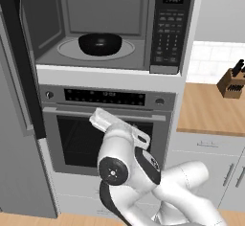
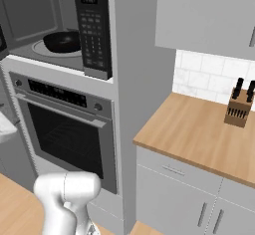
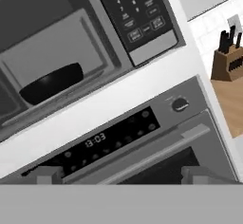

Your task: Open the microwave, place the bowl with waffle inside the microwave, then close the microwave door and turn it on.

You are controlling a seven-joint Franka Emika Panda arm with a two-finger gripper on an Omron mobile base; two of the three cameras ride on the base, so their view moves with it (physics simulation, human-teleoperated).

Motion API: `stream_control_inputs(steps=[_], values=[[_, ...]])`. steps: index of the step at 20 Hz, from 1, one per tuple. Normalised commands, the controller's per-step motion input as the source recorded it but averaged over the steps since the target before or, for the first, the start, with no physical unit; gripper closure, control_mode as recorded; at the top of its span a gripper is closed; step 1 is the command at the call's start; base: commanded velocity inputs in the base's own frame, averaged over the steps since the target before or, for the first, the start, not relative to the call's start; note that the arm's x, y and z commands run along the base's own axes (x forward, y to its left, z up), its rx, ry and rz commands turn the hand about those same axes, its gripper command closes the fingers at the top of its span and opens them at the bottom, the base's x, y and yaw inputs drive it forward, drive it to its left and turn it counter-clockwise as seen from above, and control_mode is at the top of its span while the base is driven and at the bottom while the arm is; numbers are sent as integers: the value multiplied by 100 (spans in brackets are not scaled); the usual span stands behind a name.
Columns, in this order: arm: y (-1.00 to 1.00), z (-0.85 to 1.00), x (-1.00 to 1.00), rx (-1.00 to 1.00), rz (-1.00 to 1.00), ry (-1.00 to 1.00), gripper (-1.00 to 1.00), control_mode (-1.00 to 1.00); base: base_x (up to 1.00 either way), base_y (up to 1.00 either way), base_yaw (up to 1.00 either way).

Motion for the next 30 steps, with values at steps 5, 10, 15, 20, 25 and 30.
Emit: stream_control_inputs(steps=[5,10,15,20,25,30], values=[[13,-56,-3,-21,1,-29,-100,-100,0,0,0],[20,-32,-3,-14,0,-33,-100,-100,0,0,0],[20,-16,0,-10,0,-30,100,-100,0,0,0],[33,-1,0,-8,0,-23,100,-100,0,0,0],[53,0,0,-10,0,-14,100,-100,0,0,0],[85,0,0,-15,-1,-8,100,-100,0,0,0]])
